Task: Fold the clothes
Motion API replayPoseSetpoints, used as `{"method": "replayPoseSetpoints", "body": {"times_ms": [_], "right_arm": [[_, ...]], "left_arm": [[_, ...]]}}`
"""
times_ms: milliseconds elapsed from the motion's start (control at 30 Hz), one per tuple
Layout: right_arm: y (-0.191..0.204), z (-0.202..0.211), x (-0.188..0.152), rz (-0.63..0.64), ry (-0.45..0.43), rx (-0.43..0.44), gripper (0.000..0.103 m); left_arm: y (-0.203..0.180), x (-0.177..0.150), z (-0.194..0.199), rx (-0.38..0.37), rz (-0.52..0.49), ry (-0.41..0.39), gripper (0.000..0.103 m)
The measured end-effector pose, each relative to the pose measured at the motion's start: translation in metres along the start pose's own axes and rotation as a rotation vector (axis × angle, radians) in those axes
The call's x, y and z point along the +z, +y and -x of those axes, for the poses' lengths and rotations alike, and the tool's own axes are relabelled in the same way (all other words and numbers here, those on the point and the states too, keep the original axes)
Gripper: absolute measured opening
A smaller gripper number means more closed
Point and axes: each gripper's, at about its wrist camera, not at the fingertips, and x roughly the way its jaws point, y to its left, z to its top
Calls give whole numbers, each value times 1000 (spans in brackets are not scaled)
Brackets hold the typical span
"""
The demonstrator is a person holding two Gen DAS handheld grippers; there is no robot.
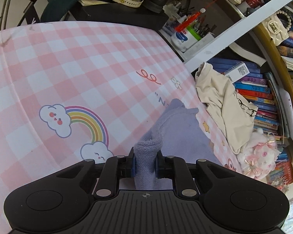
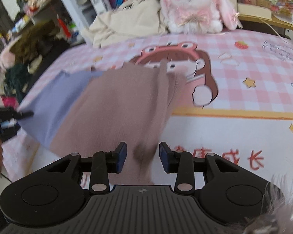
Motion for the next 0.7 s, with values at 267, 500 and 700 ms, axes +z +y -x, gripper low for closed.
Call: {"method": "replayPoseSetpoints", "body": {"times_ms": [267, 500, 700], "right_arm": [[-13, -26, 18, -25, 48, 15, 24], [-23, -30, 15, -70, 68, 70, 21], [-28, -33, 16, -65, 75, 106, 21]], "left_arm": [[-5, -1, 3, 4, -16, -12, 15], [-24, -1, 13, 4, -59, -46, 14], [-71, -6, 37, -44, -175, -97, 12]]}}
